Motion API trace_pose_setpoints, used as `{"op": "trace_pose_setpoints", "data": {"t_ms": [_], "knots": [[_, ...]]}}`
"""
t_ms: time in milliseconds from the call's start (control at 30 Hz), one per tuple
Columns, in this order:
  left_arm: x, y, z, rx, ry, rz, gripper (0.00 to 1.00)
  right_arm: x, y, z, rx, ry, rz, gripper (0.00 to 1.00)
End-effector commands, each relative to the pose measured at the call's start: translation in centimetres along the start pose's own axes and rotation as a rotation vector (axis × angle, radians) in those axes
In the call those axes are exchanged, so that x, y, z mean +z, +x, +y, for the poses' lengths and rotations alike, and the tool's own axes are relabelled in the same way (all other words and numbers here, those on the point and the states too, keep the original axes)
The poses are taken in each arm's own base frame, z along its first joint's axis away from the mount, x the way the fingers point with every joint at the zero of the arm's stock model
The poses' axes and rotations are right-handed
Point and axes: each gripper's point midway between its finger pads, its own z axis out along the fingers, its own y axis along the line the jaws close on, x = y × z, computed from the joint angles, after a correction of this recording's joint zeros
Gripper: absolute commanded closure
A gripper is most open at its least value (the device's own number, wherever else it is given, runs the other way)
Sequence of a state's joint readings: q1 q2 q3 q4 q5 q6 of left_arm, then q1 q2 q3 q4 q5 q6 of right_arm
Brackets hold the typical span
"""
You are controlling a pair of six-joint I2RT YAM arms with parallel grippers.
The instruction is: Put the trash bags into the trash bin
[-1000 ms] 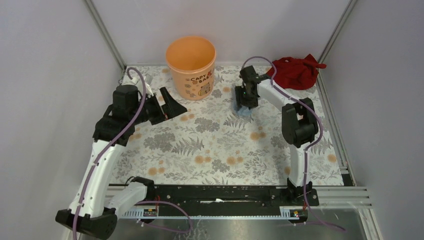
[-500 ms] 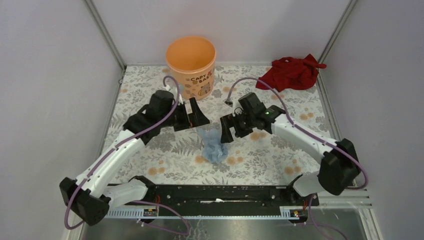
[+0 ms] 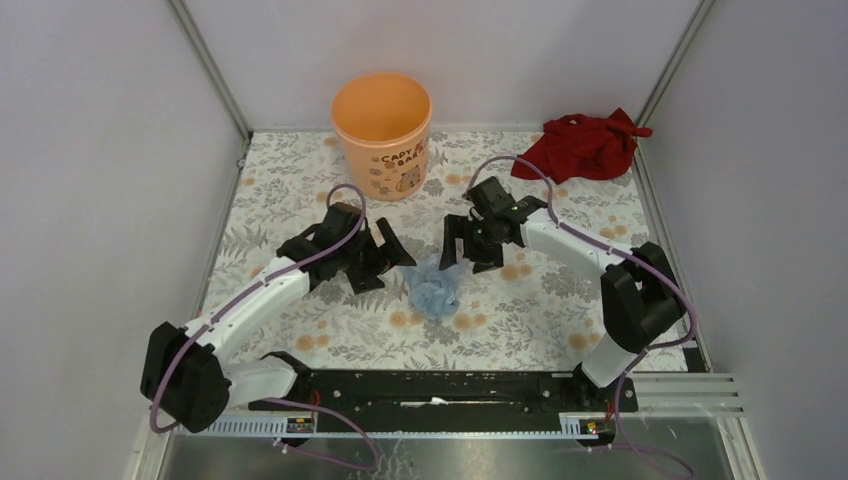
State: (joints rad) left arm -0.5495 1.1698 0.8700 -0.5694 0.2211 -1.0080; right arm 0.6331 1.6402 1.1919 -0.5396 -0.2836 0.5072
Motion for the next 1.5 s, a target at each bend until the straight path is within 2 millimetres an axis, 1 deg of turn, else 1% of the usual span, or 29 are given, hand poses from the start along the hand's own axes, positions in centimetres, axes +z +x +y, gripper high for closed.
{"op": "trace_pose_setpoints", "data": {"t_ms": [0,133,233,400,533,600,700,767,867,900,967,1000,1033,1100,1133,1167,1200,1233,1300,1333,1367,1467], "knots": [[1.6,-1.1,-0.2,-0.121,0.025,0.0,0.01,-0.6,-3.0,-1.5,0.286,-0.008,-0.043,0.08],[2.4,-2.0,0.3,-0.154,0.014,-0.027,0.02,-0.7,-3.8,-3.3,0.364,-0.027,-0.048,0.09],[3.6,-2.2,0.8,-0.208,0.03,-0.032,0.05,0.0,-3.8,-4.3,0.435,-0.045,-0.021,0.09],[5.6,-2.8,2.0,-0.28,0.016,-0.028,0.06,2.3,-2.5,-4.2,0.507,-0.097,0.062,0.13],[6.9,-3.6,2.7,-0.255,-0.027,-0.046,0.01,3.9,-2.6,-4.4,0.56,-0.119,0.069,0.13],[7.8,-3.9,2.9,-0.251,-0.029,-0.048,0.01,4.8,-2.8,-4.4,0.576,-0.137,0.07,0.2],[8.8,-4.4,3.3,-0.241,-0.031,-0.079,0.01,5.8,-3.1,-3.9,0.575,-0.198,0.05,0.3],[9.0,-4.6,3.6,-0.239,-0.026,-0.109,0.01,6.2,-2.9,-3.5,0.564,-0.219,0.043,0.31],[9.1,-4.4,3.1,-0.228,0.039,-0.115,0.01,6.4,-3.0,-3.1,0.537,-0.249,0.014,0.37],[9.2,-4.1,3.2,-0.216,0.045,-0.109,0.01,6.7,-3.0,-3.2,0.535,-0.262,0.005,0.42],[9.9,-3.7,3.2,-0.187,0.062,-0.087,0.01,6.9,-3.0,-2.9,0.518,-0.296,-0.007,0.56],[10.3,-3.6,3.2,-0.172,0.062,-0.075,0.01,6.9,-3.2,-2.7,0.501,-0.315,-0.018,0.67],[10.6,-3.6,3.1,-0.153,0.071,-0.069,0.03,6.7,-3.5,-2.3,0.469,-0.337,-0.032,0.79],[10.9,-4.0,2.5,-0.11,0.1,-0.081,0.13,5.7,-4.0,-1.5,0.386,-0.362,-0.063,0.96],[10.9,-4.3,2.3,-0.092,0.11,-0.096,0.18,4.9,-4.2,-1.1,0.34,-0.37,-0.081,1.0],[10.8,-4.5,2.0,-0.068,0.128,-0.112,0.28,3.9,-4.3,-0.6,0.295,-0.387,-0.094,1.0],[10.7,-4.8,1.6,-0.039,0.151,-0.129,0.36,2.9,-4.2,-0.2,0.242,-0.401,-0.11,1.0],[10.6,-5.1,1.3,-0.011,0.167,-0.14,0.45,1.4,-4.2,0.3,0.187,-0.413,-0.141,1.0],[10.1,-5.5,0.4,0.043,0.206,-0.154,0.67,-0.3,-3.4,0.4,0.096,-0.4,-0.183,1.0],[9.4,-5.7,-0.4,0.073,0.245,-0.158,0.75,-1.0,-3.3,0.3,0.064,-0.384,-0.205,1.0],[8.6,-5.9,-1.2,0.103,0.274,-0.172,0.84,-1.6,-2.8,-0.4,0.053,-0.338,-0.206,1.0],[5.3,-7.0,-2.9,0.207,0.318,-0.257,1.0,-3.4,-2.1,-2.3,0.006,-0.203,-0.246,1.0]]}}
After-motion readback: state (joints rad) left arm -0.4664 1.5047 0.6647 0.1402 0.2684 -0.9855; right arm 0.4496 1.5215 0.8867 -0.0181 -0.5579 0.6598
